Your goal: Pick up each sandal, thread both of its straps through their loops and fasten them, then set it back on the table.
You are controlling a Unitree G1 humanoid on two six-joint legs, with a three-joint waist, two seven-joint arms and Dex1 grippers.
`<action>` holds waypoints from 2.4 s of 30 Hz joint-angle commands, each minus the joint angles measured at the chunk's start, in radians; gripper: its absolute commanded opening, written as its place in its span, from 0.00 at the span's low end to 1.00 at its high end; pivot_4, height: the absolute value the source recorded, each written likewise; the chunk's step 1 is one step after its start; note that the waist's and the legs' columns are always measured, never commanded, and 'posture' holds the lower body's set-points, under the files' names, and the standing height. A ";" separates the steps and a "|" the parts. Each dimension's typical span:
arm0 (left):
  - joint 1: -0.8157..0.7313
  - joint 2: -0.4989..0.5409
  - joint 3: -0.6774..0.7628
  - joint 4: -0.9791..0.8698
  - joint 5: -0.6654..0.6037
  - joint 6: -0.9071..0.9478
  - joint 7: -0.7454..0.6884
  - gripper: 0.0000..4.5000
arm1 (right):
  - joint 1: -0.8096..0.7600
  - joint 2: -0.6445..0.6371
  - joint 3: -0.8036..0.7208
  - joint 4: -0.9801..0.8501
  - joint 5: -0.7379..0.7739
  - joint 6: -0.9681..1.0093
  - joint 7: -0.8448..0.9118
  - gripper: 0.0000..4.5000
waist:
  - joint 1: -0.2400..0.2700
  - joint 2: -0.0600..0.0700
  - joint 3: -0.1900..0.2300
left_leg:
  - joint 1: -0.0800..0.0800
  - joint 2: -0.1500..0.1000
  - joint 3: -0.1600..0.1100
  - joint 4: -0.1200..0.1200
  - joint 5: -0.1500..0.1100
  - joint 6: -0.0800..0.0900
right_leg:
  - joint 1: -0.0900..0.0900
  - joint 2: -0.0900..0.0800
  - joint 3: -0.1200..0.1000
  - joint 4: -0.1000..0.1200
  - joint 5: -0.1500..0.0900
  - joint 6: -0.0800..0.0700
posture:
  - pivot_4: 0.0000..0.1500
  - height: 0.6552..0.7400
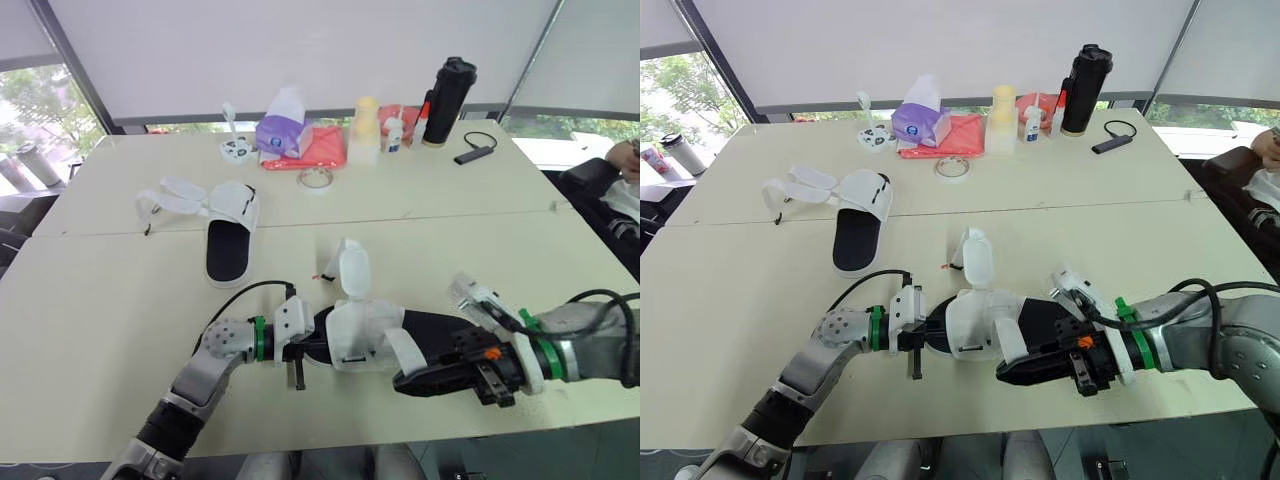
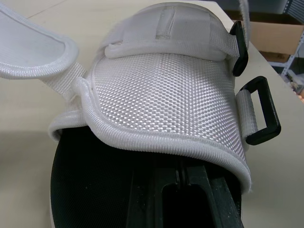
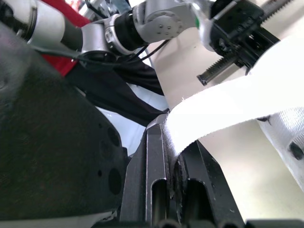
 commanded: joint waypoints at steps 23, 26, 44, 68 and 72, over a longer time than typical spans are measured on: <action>0.027 0.013 -0.003 -0.017 0.012 0.009 0.013 0.00 | -0.305 0.288 -0.041 0.351 0.089 0.168 -0.285 0.99 | -0.002 0.001 0.000 | 0.000 0.000 -0.001 0.000 0.000 0.000 | -0.001 0.001 0.000 0.002 0.002 0.001 | 1.00 1.00; 0.025 0.011 -0.004 -0.016 0.013 0.008 0.015 0.00 | -0.320 0.334 -0.066 0.390 0.081 0.152 -0.355 0.99 | -0.003 0.001 0.000 | 0.000 0.000 -0.001 0.000 0.000 0.000 | -0.001 0.001 0.000 0.002 0.002 0.001 | 1.00 1.00; 0.014 0.000 -0.009 -0.003 0.017 -0.001 0.022 0.00 | -0.337 0.381 -0.054 0.446 -0.077 0.159 -0.393 0.99 | -0.003 0.001 0.000 | 0.001 0.000 0.002 0.001 0.000 0.000 | -0.001 0.002 0.000 0.004 0.002 0.002 | 1.00 1.00; 0.007 -0.014 -0.010 0.003 0.022 -0.003 0.029 0.00 | -0.454 0.376 -0.067 0.545 -0.387 0.105 -0.294 0.99 | -0.003 0.001 0.000 | 0.001 0.000 0.003 0.002 0.000 0.001 | -0.001 0.002 0.000 0.005 0.003 0.003 | 1.00 1.00; 0.003 -0.018 -0.010 0.009 0.024 -0.005 0.028 0.00 | -0.502 0.387 -0.085 0.566 -0.411 0.093 -0.291 0.99 | -0.003 0.001 0.000 | 0.001 0.000 0.003 0.002 0.000 0.000 | 0.000 0.002 0.000 0.005 0.003 0.003 | 1.00 1.00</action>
